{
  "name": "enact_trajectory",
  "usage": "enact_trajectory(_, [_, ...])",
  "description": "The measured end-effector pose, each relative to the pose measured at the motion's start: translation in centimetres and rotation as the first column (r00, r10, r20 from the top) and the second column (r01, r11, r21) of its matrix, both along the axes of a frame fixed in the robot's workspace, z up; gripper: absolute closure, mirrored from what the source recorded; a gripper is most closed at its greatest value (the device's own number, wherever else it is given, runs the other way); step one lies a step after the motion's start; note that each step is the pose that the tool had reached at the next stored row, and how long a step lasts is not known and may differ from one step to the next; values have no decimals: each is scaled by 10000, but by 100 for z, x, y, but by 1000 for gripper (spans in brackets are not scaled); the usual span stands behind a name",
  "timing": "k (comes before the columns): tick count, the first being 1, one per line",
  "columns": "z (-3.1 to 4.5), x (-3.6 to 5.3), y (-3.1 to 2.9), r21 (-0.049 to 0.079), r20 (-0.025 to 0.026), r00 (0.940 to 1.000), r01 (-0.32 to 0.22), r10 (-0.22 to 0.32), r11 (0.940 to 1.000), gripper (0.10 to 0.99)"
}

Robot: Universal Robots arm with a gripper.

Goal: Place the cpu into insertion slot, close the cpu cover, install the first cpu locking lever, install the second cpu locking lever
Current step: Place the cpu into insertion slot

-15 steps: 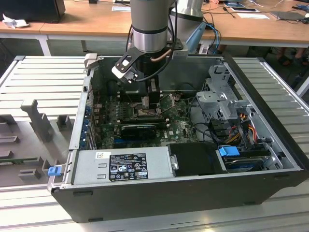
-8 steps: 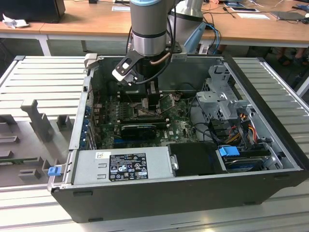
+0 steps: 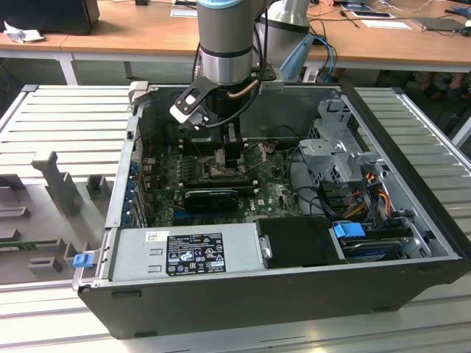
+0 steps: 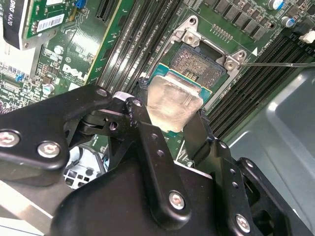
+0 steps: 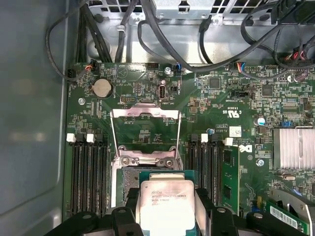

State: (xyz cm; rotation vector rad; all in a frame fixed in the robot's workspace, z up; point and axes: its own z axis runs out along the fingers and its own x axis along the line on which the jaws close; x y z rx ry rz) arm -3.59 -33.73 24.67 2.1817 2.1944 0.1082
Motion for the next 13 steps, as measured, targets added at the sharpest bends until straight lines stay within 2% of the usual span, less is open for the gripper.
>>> enact_trajectory(8, [-27, -5, 57, 1, 0, 10000, 0, 0, 10000, 557])
enact_trajectory(10, [-51, -11, 77, 1, 1, 10000, 0, 0, 10000, 557])
enact_trajectory(13, [-135, -21, 92, 0, 0, 10000, 0, 0, 10000, 557])
